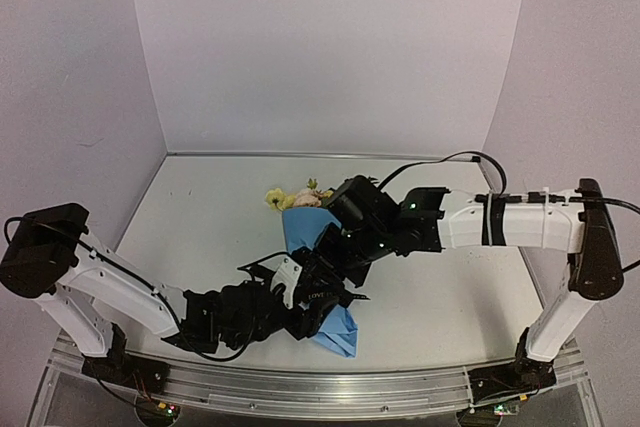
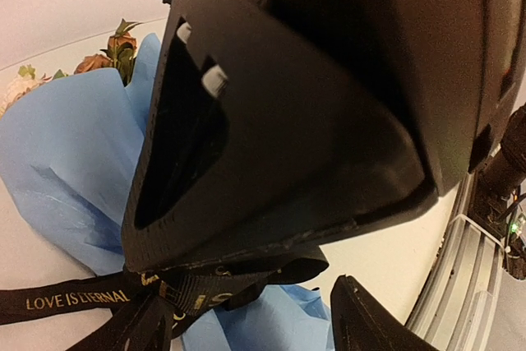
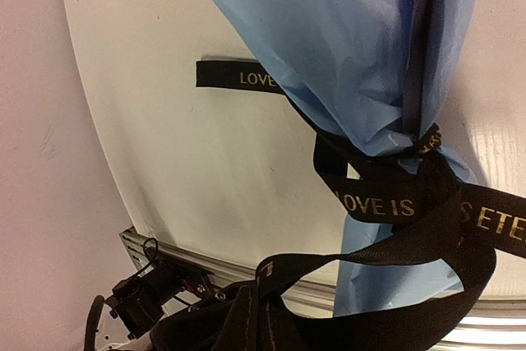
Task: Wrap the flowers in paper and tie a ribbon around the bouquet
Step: Pass from the right arm to the left
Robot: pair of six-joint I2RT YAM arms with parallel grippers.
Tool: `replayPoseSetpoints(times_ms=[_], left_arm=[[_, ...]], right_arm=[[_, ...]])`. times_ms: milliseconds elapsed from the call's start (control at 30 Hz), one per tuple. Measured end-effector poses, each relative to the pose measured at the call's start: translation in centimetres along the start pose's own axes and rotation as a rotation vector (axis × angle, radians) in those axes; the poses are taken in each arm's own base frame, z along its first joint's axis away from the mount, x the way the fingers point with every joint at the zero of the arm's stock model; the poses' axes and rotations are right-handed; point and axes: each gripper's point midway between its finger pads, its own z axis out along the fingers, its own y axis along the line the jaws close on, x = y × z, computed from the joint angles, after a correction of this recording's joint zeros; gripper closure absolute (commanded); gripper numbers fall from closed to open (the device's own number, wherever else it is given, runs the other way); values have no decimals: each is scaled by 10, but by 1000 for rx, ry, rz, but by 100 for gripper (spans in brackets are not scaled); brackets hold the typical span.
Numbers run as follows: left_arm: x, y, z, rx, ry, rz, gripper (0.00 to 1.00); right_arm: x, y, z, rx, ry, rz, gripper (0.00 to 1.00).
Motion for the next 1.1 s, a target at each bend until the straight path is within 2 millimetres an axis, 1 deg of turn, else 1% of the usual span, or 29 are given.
replayPoseSetpoints(times_ms=[100, 233, 367, 467, 567, 633, 667, 767, 800, 833, 867, 900, 967, 1033, 1100], left_arm=[[0, 5, -1, -14, -1, -13, 31], [3, 8, -1, -24, 2, -16, 28], [-2, 10, -1, -25, -18, -31, 26], [-3, 13, 0, -33, -23, -35, 23], [-6, 21, 2, -52, -32, -44, 25], [-9, 25, 3, -63, -39, -51, 32], [-10, 28, 4, -69, -41, -58, 37], [-12, 35, 6, -85, -46, -69, 60], [-11, 37, 6, -89, -42, -68, 69], [-10, 39, 7, -95, -42, -70, 77], [-8, 41, 8, -104, -34, -67, 86], [-5, 44, 9, -112, -24, -68, 91], [0, 46, 10, -117, -9, -59, 97], [5, 46, 11, -114, 6, -52, 98], [7, 44, 11, -103, 14, -51, 99]], right_arm=[[-1, 3, 4, -5, -6, 16, 100], [-2, 0, 10, 7, -16, 27, 100], [-2, -2, 15, 16, -20, 39, 100], [-3, 1, 17, 12, -24, 51, 100], [-5, 7, 19, 1, -33, 61, 100], [-7, 9, 20, -3, -39, 71, 100], [-8, 10, 20, -4, -40, 73, 100], [-6, 10, 21, -3, -36, 74, 100], [-6, 10, 21, -5, -36, 74, 99], [-6, 11, 21, -6, -36, 73, 97], [-6, 10, 21, -3, -37, 74, 93], [-6, 9, 21, -2, -36, 74, 91], [-6, 10, 21, -3, -35, 70, 86], [-5, 10, 21, -4, -30, 53, 78], [-4, 9, 20, -11, -24, 28, 68]])
